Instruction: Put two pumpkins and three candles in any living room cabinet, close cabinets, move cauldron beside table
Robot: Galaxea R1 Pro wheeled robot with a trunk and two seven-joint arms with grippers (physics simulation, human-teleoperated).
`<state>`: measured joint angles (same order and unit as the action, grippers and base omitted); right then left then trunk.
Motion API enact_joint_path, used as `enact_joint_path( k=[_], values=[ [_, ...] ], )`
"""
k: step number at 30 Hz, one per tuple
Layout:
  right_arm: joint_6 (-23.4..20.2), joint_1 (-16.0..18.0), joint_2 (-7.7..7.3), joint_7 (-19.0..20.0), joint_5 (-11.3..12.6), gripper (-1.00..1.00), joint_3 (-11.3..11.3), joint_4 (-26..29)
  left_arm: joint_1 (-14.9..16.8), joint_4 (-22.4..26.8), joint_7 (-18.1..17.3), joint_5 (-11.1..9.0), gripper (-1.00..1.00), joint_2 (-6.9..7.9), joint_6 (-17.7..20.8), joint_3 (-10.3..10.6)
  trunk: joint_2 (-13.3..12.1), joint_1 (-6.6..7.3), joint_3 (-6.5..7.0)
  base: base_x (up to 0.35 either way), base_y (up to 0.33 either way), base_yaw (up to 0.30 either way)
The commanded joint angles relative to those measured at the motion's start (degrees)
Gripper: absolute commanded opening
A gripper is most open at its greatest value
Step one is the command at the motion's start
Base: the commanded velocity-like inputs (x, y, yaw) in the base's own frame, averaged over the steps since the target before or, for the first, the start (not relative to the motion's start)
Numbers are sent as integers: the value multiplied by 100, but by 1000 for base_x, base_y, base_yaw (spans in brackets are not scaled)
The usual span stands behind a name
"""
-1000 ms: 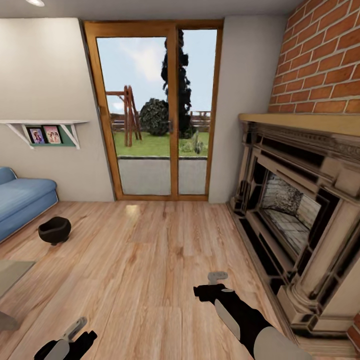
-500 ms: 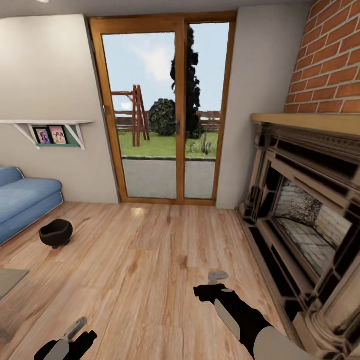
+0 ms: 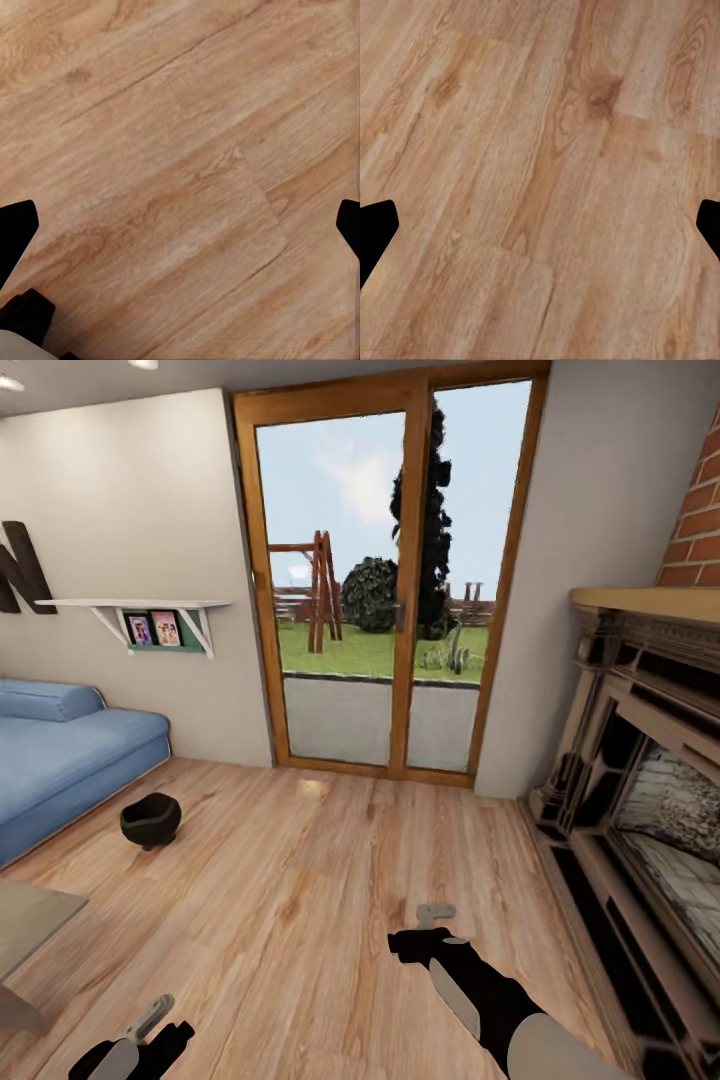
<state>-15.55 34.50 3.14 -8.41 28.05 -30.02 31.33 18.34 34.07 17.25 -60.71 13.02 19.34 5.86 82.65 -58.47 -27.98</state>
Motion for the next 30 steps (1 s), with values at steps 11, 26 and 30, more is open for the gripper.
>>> enact_joint_path(
  k=[11,26,30],
  values=[
    [-18,5,-6,-54,60,100,-39,14,3,12,51,-55,100,6,0,38,3,-3,-6,343,-103,116],
    [-18,5,-7,-47,60,100,-39,14,3,12,51,-55,100,1,0,38,3,-3,4,343,-109,116],
    [-18,5,-6,-50,54,100,-39,14,3,12,51,-55,100,0,0,38,3,-3,8,343,-109,112]
  ],
)
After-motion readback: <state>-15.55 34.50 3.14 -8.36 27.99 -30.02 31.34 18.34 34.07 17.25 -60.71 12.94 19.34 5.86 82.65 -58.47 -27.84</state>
